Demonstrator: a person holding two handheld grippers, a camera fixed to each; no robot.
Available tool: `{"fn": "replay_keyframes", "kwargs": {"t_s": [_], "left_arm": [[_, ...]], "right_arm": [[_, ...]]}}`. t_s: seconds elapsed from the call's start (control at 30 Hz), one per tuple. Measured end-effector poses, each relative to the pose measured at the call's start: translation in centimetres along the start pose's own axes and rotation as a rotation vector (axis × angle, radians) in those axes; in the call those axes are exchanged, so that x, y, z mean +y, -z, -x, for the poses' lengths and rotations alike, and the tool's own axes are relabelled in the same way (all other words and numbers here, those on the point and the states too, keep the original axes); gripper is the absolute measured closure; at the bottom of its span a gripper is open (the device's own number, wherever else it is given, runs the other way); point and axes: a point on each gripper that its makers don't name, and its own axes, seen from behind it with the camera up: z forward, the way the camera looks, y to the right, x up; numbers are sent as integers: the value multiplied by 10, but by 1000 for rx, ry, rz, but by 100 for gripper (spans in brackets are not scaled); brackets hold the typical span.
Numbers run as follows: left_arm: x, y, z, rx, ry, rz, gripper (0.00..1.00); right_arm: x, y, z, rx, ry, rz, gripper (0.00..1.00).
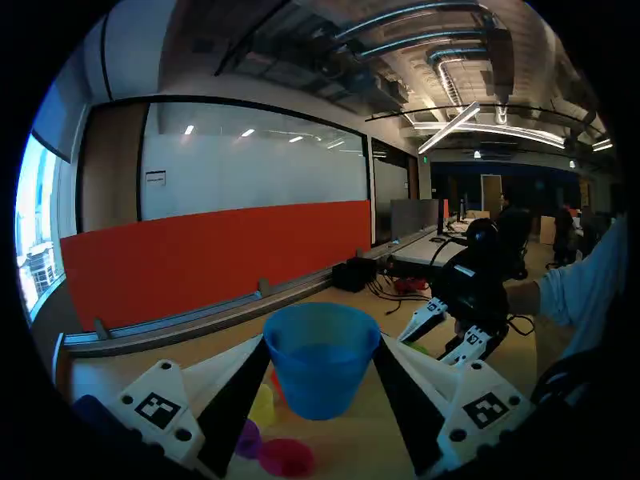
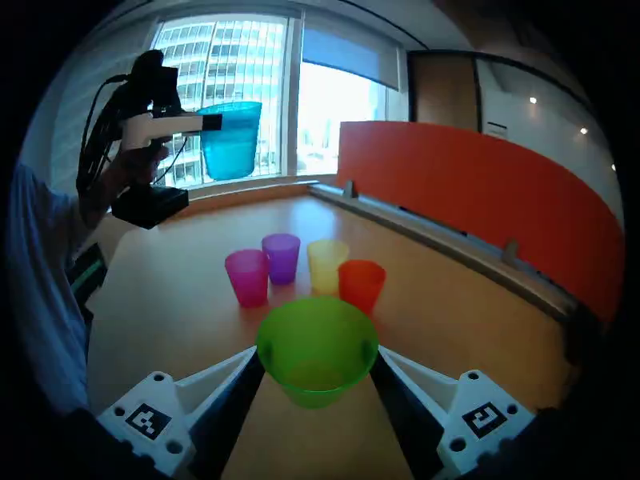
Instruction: Pour water
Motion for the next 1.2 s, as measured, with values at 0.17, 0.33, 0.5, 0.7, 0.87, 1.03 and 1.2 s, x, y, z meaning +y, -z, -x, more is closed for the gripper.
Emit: {"fn": "replay_keyframes", "kwargs": {"t_s": [0.17, 0.33, 0.5, 0.7, 0.87, 1.03, 1.2], "left_arm": [[2, 0, -5, 7, 0, 1, 13], [1, 0, -7, 12, -1, 1, 14], [0, -1, -9, 16, -3, -2, 13], [-1, 0, -13, 24, 0, -1, 13], [-2, 0, -16, 27, -2, -4, 13], [-5, 0, -18, 30, -11, -6, 13], [-8, 0, -20, 36, -22, -12, 13]], "right_arm": [[-1, 2, -20, 69, -5, 8, 10], [2, 6, -40, 141, -10, 24, 9], [4, 10, -56, 198, -8, 39, 9], [5, 14, -73, 239, 10, 47, 9], [4, 14, -83, 259, 21, 46, 9], [2, 11, -91, 267, 29, 41, 9], [-3, 7, -98, 277, 35, 29, 9]]}}
